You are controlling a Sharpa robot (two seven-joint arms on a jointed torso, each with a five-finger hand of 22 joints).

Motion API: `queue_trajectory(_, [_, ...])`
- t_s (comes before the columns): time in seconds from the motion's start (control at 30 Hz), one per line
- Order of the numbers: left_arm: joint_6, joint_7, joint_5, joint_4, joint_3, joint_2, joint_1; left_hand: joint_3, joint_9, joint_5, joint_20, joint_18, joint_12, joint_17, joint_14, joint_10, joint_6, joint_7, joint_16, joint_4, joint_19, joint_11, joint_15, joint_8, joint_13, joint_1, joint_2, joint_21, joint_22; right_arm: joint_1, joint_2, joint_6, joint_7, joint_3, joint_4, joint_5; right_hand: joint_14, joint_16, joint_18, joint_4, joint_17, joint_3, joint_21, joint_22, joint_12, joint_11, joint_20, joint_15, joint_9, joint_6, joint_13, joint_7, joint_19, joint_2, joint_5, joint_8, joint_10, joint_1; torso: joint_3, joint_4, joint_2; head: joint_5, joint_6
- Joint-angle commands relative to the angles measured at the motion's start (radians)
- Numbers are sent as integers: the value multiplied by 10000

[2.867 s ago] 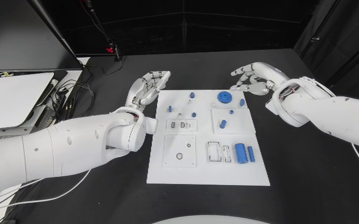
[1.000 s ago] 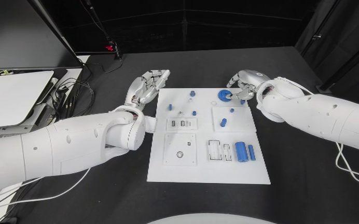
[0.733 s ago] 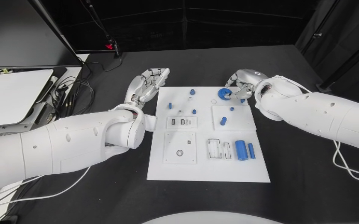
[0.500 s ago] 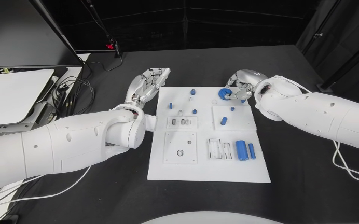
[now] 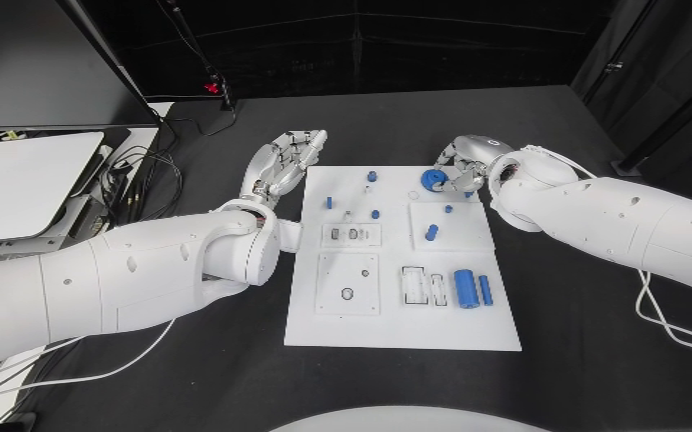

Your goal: Assemble the parts on the task board

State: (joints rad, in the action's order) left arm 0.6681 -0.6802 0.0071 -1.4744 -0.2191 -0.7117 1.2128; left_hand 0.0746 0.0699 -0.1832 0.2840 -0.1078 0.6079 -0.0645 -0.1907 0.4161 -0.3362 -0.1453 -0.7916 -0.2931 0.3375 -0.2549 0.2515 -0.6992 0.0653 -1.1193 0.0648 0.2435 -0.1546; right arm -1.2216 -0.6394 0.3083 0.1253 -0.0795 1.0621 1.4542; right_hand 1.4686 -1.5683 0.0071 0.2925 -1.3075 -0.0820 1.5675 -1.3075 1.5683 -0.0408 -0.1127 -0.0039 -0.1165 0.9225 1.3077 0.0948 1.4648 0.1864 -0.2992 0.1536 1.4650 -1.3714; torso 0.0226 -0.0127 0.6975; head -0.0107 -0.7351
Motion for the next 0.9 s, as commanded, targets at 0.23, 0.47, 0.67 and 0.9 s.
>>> queue_trajectory(0.23, [-93, -2928, -65, -14, 10, 4, 18, 71, -17, -68, 30, 10, 38, -4, -87, 75, -55, -1480, -37, 18, 25, -14, -6, -30, 1, -105, -20, 45, -8, 3, 99, -244, 198, 1, -35, 53, 1022, -25, -71, -8, -2633, -59, 33, -2633, 25, 37, 60, -76, 19, 31, 2631, -12, 1060, -155, 59, -75, 1058, 34, 5, 0, -5, 1, -4])
queue_trajectory(0.47, [-94, -2920, -65, -9, 10, 6, 18, 71, -17, -68, 30, 10, 38, -4, -87, 75, -55, -1480, -37, 18, 25, -14, -6, -30, 1, -105, -20, 45, -8, 15, 116, -424, 377, 1, -51, 53, 1022, -25, -71, -26, -2633, -136, 33, -2633, 25, 27, 82, -90, 16, 210, 2631, 6, 1060, -304, 77, -64, 1058, 90, 2, 3, -7, -4, -4])
queue_trajectory(0.67, [-98, -2915, -65, -6, 10, 6, 18, 71, -17, -68, 30, 10, 38, -4, -87, 75, -55, -1480, -37, 18, 25, -14, -6, -30, 1, -105, -20, 45, -8, 22, 109, -478, 414, 1, -44, 53, 1022, -25, -71, -136, -2633, -397, 33, -2633, 25, 28, 107, -112, 5, 695, 2631, 11, 1060, -633, 160, -30, 1058, -141, 4, 2, -5, -8, -9])
queue_trajectory(0.9, [-98, -2908, -65, -4, 10, 7, 18, 71, -17, -68, 30, 10, 38, -4, -87, 75, -55, -1480, -37, 18, 25, -14, -6, -30, 1, -105, -20, 45, -8, 32, 88, 167, 113, 2, -9, 47, 1022, -25, -71, -446, -2633, -703, 33, -2633, 25, 57, 123, -142, -13, 1373, 2631, -29, 1060, -956, 254, 32, 1058, -626, 5, -2, -2, -4, -15])
